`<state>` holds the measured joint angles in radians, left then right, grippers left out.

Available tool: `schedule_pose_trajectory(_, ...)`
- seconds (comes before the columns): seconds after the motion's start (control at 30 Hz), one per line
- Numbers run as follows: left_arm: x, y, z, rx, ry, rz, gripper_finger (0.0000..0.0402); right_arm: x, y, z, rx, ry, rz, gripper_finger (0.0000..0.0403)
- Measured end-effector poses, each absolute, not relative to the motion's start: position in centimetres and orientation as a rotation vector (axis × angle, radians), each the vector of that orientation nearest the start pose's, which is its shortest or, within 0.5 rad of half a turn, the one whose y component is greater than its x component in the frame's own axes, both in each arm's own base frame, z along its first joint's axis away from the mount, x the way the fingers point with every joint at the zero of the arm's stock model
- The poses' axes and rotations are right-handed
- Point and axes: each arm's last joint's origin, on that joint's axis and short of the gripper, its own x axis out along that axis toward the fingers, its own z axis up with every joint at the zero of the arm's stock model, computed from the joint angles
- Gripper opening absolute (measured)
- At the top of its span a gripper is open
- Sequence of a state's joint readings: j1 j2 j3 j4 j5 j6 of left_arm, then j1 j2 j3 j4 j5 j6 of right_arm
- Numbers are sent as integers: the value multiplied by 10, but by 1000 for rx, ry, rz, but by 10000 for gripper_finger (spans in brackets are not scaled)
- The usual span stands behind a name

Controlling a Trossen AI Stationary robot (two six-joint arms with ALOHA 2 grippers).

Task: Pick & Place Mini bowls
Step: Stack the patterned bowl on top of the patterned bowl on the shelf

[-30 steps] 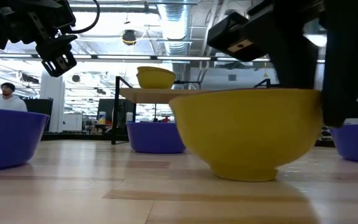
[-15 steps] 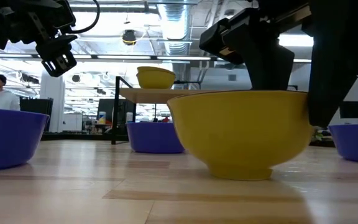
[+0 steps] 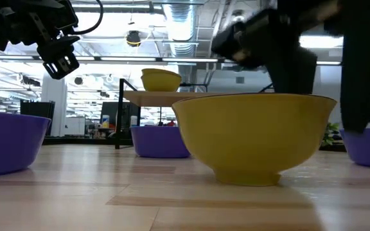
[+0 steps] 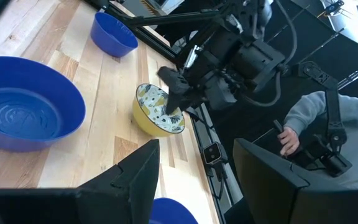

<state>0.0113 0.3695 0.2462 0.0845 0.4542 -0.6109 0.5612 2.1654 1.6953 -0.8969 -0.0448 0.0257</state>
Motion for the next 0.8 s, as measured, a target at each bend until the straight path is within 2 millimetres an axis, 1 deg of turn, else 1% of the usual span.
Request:
schedule_pose_trajectory(0.1, 118, -11, 225, -610, 172, -418, 204, 362, 228, 161, -325, 1376, 474, 123)
schedule_pose_trajectory(0.17, 118, -11, 225, -610, 172, -418, 204, 361, 228, 159, -309, 1384, 457, 112)
schedule_pose_trajectory(0.27, 118, -11, 225, -610, 172, -418, 204, 362, 228, 159, -309, 1379, 452, 87)
schedule_pose_trajectory(0.5, 118, -11, 225, -610, 172, -418, 204, 360, 230, 167, -358, 1341, 432, 12)
schedule_pose_trajectory(0.63, 118, -11, 225, -610, 173, -418, 204, 357, 227, 173, -385, 1339, 408, 9)
schedule_pose_trajectory(0.8, 118, -11, 225, -610, 173, -418, 204, 351, 221, 190, -380, 1340, 400, 4)
